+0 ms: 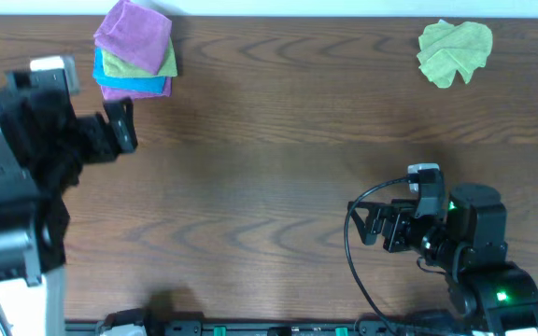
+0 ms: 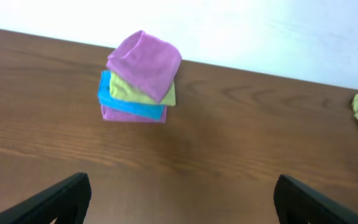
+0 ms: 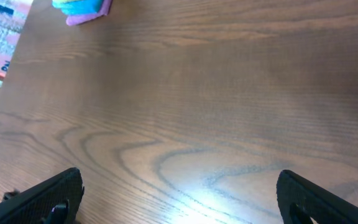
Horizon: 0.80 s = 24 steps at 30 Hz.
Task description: Fold the cloth
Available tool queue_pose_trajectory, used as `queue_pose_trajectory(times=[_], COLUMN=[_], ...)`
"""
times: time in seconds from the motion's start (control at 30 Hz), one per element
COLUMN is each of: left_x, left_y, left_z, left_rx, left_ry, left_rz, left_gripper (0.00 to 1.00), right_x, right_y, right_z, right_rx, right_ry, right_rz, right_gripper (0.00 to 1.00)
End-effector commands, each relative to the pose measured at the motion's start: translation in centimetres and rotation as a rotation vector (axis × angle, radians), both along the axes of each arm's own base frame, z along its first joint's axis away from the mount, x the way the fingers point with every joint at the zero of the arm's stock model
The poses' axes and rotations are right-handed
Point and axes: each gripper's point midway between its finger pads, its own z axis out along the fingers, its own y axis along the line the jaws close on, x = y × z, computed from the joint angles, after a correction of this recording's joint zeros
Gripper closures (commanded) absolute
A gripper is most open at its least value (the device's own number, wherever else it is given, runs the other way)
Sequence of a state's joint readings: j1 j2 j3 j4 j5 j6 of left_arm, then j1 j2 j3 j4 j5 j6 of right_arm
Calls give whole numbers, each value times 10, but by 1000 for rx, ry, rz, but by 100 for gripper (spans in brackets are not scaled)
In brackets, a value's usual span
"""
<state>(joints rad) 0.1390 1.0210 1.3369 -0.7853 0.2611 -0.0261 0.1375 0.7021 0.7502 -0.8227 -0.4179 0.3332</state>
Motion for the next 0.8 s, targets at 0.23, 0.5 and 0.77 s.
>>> queue_pose_trajectory(times=[0.23,0.5,0.77], left_x=[-62,-89,-103], left_y=[-6,-15,-27], left_z=[-51,-88,-129], left_rx=[11,7,-6], left_ry=[-59,-101,-119], left_rz=[16,-8,-51], left_gripper=[5,5,5], right_x=[0,0,0], right_y=[-2,-2,-2], right_z=[-1,-1,-1], right_rx=[4,4,4], right_ry=[5,5,5], right_rz=[-16,-16,-16], right_gripper=[1,1,1])
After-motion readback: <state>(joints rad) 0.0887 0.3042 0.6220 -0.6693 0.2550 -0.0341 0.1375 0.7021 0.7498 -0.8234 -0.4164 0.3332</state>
